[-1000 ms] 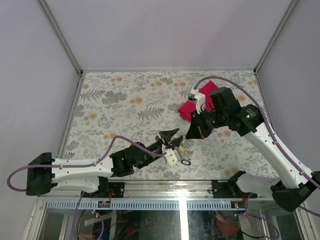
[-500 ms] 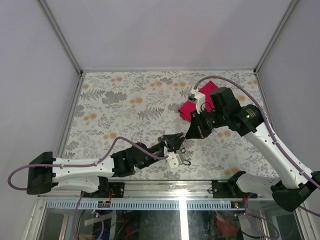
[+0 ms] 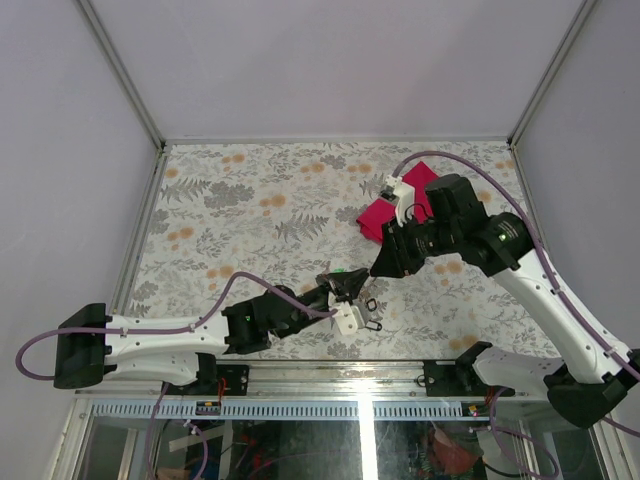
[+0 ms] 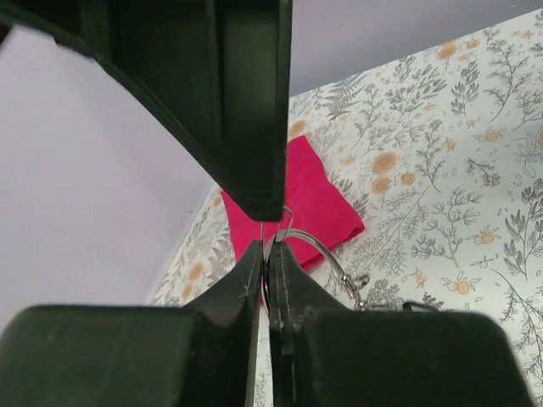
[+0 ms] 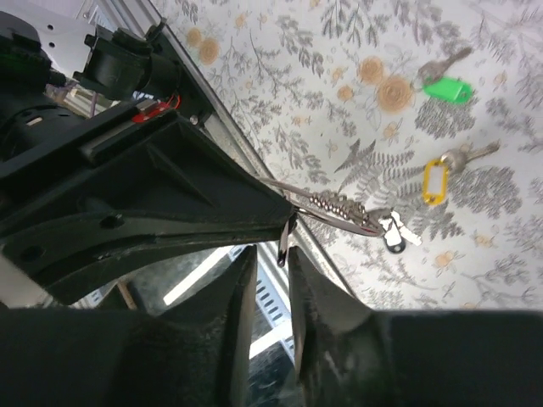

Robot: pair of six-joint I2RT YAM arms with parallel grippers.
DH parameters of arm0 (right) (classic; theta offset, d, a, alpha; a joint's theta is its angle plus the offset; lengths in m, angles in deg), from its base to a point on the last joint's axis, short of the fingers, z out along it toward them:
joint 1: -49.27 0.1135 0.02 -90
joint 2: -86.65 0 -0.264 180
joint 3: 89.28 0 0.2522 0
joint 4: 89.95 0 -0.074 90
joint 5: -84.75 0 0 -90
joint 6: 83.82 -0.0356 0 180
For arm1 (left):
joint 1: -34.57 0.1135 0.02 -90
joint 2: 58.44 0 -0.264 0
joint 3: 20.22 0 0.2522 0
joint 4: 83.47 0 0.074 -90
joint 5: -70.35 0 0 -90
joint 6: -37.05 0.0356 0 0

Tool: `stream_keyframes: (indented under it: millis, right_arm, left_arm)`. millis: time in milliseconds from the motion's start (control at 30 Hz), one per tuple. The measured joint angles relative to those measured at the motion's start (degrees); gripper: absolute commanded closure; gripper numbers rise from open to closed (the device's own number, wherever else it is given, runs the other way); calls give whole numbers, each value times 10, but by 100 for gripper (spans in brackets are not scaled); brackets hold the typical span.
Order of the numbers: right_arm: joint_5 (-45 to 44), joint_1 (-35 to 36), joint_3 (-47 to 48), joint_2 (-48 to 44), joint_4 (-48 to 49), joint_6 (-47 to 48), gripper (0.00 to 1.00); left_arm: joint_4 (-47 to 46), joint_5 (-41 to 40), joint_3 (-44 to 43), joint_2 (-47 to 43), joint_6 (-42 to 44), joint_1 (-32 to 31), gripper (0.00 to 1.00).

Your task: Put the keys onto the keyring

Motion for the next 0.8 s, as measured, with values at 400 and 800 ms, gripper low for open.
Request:
stream_keyframes:
  millis: [400, 800]
  right_arm:
    - [-100, 0, -106, -177, 165, -20, 53]
    - [-207, 0, -219, -227, 276, -39, 49]
  left_arm:
    - [21, -95, -16, -10, -141, -1, 100]
    - [111, -226, -78, -15, -309, 6, 100]
